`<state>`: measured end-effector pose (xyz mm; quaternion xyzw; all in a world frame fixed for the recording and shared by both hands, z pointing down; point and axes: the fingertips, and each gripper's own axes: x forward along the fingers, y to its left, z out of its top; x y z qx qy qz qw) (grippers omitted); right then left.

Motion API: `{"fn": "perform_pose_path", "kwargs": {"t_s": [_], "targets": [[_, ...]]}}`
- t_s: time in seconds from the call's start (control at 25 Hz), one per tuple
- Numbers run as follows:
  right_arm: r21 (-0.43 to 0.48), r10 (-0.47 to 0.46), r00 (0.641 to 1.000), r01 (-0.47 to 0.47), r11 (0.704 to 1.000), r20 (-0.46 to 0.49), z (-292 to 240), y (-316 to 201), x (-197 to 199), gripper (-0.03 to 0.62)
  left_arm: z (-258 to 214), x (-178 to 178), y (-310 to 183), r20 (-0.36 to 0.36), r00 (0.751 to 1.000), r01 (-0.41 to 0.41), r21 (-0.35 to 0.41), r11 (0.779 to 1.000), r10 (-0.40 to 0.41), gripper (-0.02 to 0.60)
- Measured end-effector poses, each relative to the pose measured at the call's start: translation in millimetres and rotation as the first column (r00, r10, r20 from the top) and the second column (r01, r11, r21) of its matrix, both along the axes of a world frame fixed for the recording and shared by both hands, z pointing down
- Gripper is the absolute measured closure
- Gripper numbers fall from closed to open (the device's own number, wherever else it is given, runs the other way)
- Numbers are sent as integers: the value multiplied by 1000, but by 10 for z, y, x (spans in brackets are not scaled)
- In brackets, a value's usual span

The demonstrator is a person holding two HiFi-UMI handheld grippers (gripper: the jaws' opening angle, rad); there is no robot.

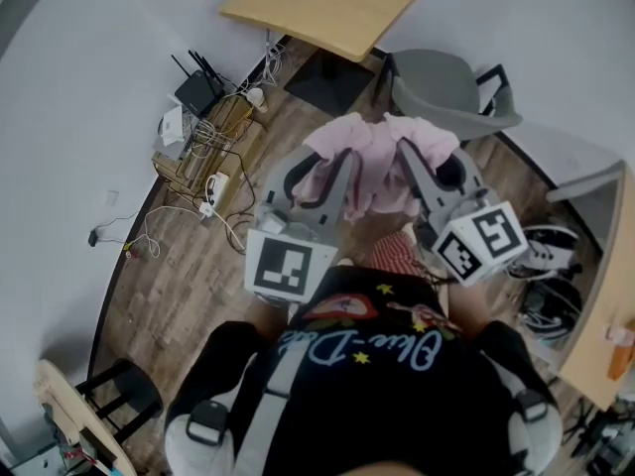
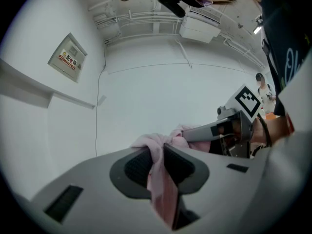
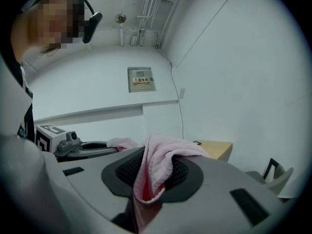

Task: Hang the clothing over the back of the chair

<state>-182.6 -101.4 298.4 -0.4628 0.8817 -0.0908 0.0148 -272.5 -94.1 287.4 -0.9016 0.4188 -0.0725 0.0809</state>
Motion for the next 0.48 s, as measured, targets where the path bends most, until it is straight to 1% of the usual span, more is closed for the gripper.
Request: {"fn": "perform_pose_path", "kwargs": {"t_s": [0.2, 0.36, 0.48], "targets": [[-7, -79, 997, 79, 997, 10, 48, -288, 43, 511, 43, 58, -220, 9, 996, 85, -11, 996, -84, 509], [-9, -145, 989, 145, 989, 19, 28, -532, 89, 511, 21, 120, -409, 0, 987, 160, -20, 987, -160, 508], [-4, -198, 980, 198, 980, 22, 52, -731, 148, 511, 48, 198, -559, 11, 979, 204, -20, 979, -204, 509]]}}
